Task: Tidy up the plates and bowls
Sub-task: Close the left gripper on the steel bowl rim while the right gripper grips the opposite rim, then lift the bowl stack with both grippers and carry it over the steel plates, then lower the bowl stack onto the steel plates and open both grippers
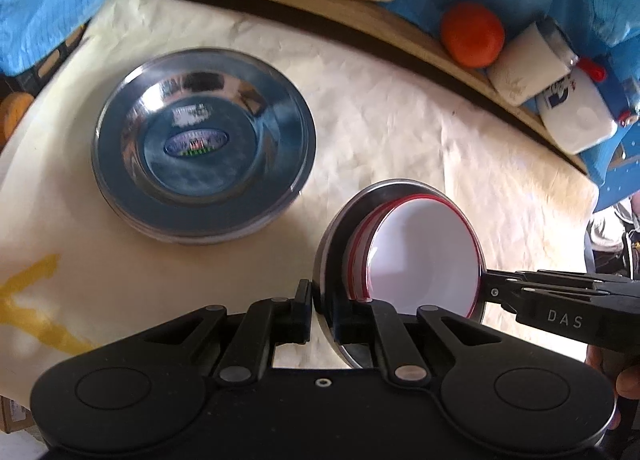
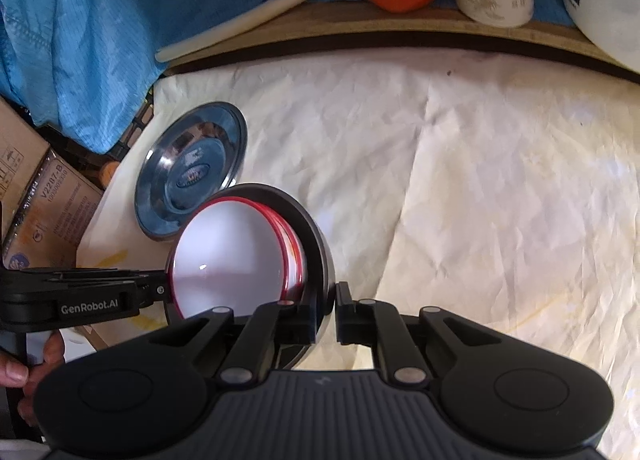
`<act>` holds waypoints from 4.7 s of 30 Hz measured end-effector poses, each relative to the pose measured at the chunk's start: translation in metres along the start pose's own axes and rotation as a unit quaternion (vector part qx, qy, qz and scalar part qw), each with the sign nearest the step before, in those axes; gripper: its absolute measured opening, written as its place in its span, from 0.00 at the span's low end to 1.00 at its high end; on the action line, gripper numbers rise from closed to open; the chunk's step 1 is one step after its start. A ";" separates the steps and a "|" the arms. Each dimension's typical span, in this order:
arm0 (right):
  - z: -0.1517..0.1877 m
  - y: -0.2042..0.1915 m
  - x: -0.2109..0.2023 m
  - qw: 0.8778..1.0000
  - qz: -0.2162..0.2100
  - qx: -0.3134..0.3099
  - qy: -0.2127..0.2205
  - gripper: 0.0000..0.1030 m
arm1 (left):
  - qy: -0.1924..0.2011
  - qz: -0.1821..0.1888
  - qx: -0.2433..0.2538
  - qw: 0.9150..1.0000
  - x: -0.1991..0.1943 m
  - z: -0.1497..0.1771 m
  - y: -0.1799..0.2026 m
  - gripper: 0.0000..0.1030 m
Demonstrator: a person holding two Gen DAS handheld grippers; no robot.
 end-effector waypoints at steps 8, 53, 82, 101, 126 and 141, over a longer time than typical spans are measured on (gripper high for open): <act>-0.031 -0.019 0.001 1.000 -0.011 -0.025 0.014 0.09 | 0.030 -0.001 -0.026 0.999 -0.020 -0.019 -0.014 0.08; -0.129 -0.077 0.095 0.992 -0.039 -0.114 -0.030 0.09 | 0.074 -0.079 -0.116 0.987 0.003 -0.080 -0.073 0.08; -0.123 -0.078 0.094 0.992 -0.027 -0.122 -0.009 0.10 | 0.085 -0.076 -0.119 0.986 -0.001 -0.081 -0.073 0.08; -0.121 -0.078 0.091 0.992 -0.022 -0.125 0.008 0.13 | 0.099 -0.085 -0.111 0.985 -0.005 -0.080 -0.072 0.13; -0.113 -0.072 0.082 0.994 -0.011 -0.109 0.030 0.29 | 0.118 -0.095 -0.103 0.983 -0.011 -0.075 -0.072 0.22; -0.105 -0.067 0.077 0.993 0.003 -0.115 0.039 0.55 | 0.139 -0.124 -0.104 0.977 -0.019 -0.069 -0.076 0.53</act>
Point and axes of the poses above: each gripper's, at about its wrist camera, not at the fingertips, and x roughly the way its jaws point, y to its right, z to its underside, the point moved 4 cm from there along x, roughly the way its jaws point, and after that the axes turned 12 degrees about -x, right-handed, at the moved point
